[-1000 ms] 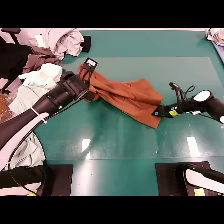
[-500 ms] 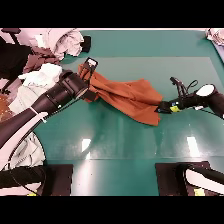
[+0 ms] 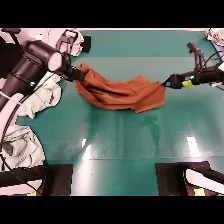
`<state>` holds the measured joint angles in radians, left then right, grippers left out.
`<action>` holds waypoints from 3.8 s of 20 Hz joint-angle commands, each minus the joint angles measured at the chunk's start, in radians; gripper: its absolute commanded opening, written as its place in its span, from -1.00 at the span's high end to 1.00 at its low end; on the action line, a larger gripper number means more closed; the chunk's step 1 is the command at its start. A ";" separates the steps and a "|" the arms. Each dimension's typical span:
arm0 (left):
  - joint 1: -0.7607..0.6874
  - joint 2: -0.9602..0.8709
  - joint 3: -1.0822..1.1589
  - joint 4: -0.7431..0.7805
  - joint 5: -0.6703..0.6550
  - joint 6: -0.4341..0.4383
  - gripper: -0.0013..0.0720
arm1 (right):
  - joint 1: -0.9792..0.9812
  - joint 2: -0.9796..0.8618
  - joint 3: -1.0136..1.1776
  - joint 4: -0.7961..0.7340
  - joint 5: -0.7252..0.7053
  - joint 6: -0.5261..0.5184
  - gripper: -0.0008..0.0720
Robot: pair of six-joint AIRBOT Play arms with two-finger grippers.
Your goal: Fold the shirts.
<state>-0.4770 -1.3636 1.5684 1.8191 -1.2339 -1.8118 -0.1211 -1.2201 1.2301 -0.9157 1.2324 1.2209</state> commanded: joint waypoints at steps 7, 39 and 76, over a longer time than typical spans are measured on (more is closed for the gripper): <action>0.042 0.022 0.017 -0.202 -0.139 0.093 0.90 | 0.006 0.064 -0.021 -0.001 0.096 0.010 0.92; -0.340 0.824 -0.212 -0.180 0.364 -0.126 0.91 | 0.375 0.806 0.038 -0.331 -0.292 0.085 0.93; 0.297 -0.317 -0.016 0.235 0.533 -0.120 0.60 | 0.080 -0.636 0.671 -0.362 -0.103 0.122 0.91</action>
<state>-0.1799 -1.6810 1.5436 2.0411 -0.6025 -1.9110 -0.0273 -1.8477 1.8584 -1.2133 0.9794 1.3422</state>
